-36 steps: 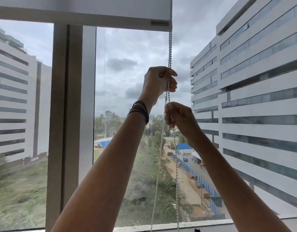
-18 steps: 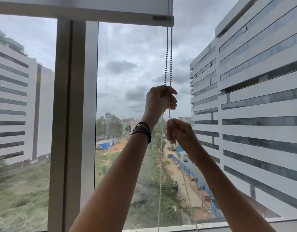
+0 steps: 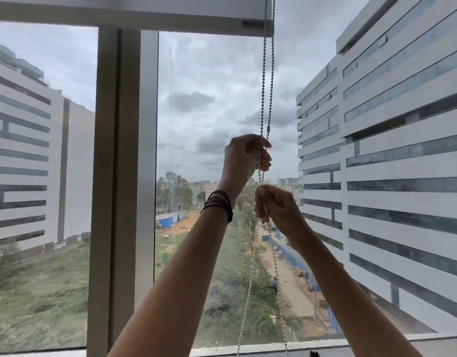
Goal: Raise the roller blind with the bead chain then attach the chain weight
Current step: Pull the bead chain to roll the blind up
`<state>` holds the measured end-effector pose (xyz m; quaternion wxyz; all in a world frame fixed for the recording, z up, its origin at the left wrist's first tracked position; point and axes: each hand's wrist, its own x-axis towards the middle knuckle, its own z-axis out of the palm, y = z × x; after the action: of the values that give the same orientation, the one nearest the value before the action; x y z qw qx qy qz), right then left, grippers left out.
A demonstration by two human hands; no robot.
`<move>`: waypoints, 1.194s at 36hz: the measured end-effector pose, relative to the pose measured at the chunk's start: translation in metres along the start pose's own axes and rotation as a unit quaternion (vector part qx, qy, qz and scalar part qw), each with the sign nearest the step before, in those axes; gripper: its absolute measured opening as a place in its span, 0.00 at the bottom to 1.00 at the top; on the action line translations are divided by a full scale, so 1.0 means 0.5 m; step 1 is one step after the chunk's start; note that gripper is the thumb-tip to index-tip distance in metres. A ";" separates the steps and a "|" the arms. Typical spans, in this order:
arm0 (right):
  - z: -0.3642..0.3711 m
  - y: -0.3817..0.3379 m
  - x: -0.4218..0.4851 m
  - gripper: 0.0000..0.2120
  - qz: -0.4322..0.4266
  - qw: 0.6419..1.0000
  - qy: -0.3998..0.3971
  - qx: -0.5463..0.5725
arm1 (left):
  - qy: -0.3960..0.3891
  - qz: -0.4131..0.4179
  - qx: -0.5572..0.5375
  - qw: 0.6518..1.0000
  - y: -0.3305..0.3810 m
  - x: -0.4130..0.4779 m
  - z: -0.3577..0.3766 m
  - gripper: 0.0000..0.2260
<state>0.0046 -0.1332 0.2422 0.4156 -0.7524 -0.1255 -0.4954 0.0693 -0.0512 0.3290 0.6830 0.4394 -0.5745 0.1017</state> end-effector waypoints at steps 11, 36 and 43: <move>0.017 -0.012 -0.001 0.13 0.002 1.000 -0.003 -0.009 | -0.002 -0.007 0.009 1.000 0.003 -0.004 -0.016 0.09; 0.026 0.063 -0.092 0.15 0.061 0.998 -0.005 0.014 | -0.003 -0.027 0.003 1.000 -0.069 -0.101 -0.004 0.10; 0.026 0.076 -0.124 0.16 0.073 0.997 -0.003 0.003 | -0.002 -0.026 0.002 1.000 -0.093 -0.131 0.003 0.11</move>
<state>0.0058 -0.1333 0.1683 0.4529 -0.7599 -0.0729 -0.4606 0.0774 -0.0559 0.2489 0.6831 0.4559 -0.5643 0.0842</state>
